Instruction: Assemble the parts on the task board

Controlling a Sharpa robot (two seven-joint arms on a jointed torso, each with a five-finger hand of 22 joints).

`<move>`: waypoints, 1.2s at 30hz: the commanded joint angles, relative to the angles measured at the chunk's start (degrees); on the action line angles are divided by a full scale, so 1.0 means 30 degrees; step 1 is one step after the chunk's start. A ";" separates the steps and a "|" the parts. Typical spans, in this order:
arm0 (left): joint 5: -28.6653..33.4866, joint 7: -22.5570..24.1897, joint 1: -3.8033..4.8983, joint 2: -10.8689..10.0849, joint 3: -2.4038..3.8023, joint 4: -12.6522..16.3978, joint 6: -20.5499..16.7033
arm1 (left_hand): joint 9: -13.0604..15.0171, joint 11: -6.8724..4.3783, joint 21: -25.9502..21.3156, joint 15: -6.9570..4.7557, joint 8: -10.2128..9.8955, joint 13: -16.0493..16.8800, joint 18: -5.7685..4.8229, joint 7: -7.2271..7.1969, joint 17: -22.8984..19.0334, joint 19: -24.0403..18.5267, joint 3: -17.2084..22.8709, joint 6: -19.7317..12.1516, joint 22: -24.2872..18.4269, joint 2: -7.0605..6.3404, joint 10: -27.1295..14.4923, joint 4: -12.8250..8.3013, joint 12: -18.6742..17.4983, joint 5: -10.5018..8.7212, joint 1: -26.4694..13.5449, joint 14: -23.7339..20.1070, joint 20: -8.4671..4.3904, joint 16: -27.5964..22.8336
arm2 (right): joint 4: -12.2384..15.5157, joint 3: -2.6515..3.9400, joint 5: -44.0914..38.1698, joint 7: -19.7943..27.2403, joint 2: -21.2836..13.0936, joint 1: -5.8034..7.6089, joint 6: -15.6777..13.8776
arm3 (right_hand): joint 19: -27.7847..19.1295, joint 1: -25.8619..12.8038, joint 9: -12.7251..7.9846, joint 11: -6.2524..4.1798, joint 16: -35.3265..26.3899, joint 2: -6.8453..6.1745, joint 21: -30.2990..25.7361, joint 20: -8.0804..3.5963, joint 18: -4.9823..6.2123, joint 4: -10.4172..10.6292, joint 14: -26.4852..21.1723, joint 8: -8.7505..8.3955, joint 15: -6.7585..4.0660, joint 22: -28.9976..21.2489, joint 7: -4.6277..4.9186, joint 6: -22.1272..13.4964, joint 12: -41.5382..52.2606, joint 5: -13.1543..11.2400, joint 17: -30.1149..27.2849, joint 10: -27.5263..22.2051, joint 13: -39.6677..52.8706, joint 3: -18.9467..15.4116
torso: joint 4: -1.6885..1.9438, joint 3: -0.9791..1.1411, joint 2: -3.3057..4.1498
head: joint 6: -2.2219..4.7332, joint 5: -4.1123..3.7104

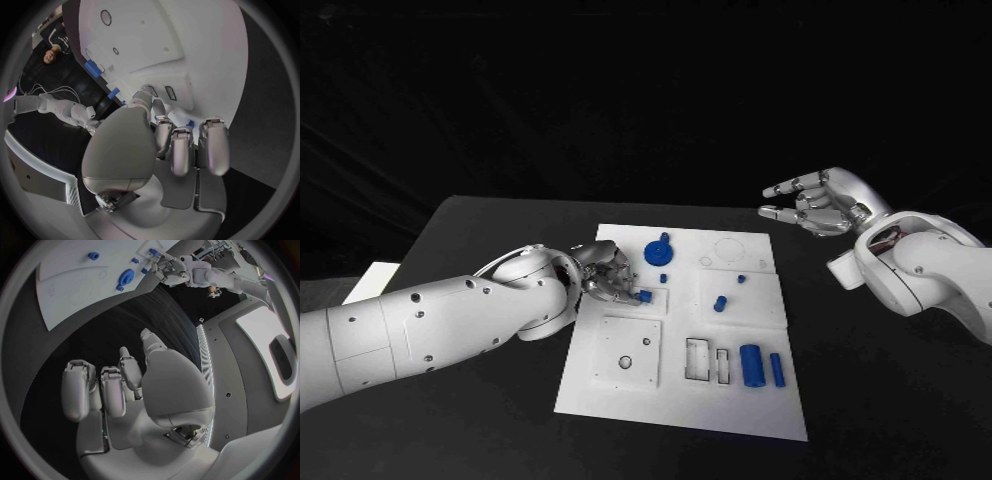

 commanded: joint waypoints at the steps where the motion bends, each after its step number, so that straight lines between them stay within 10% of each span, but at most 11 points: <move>1: -0.0039 -0.0243 -0.0004 0.0063 0.0010 -0.0016 0.0131 | 0.0022 -0.0011 0.0111 -0.0121 0.0058 -0.0014 -0.0367 -0.0076 0.5029 0.1174 -0.0013 -0.0009 0.1910 0.0120 0.0101 0.0105 0.0081 0.0055 -0.0103 0.1974 -0.0098 0.0057 | 0.0016 0.0004 -0.0171 0.0046 0.0029 -0.0012 0.0233 | -0.0122 0.0149 0.0021 -0.0047 -0.0068 0.0116 -0.0071 -0.0068 0.0112 -0.0075 0.1779 0.0113 -0.0030 -0.0018 -0.0105 0.0048 -0.0089 0.0056 0.4060 -0.0060 0.0553 0.0008 | 0.0014 0.0002 0.0007 | -0.0006 0.0004; 36: 0.0611 -0.1129 0.0006 0.0275 0.0080 -0.0174 -0.0092 | 0.0114 -0.0064 0.0205 -0.0168 0.0033 0.0093 -0.0391 -0.0134 0.5029 0.1195 0.0390 -0.0007 0.2061 0.0521 0.0176 0.0204 0.0152 0.0074 -0.0579 0.1974 -0.0146 0.0057 | -0.0061 0.0004 -0.0171 0.0054 0.0149 -0.0018 0.0301 | -0.0118 0.0122 0.0023 -0.0046 -0.0078 0.0133 -0.0078 -0.0071 0.0112 -0.0060 0.1777 0.0122 -0.0032 -0.0024 -0.0107 0.0067 -0.0075 0.0136 0.4050 -0.0052 0.0556 -0.0019 | -0.0010 0.0005 -0.0002 | -0.0089 0.0101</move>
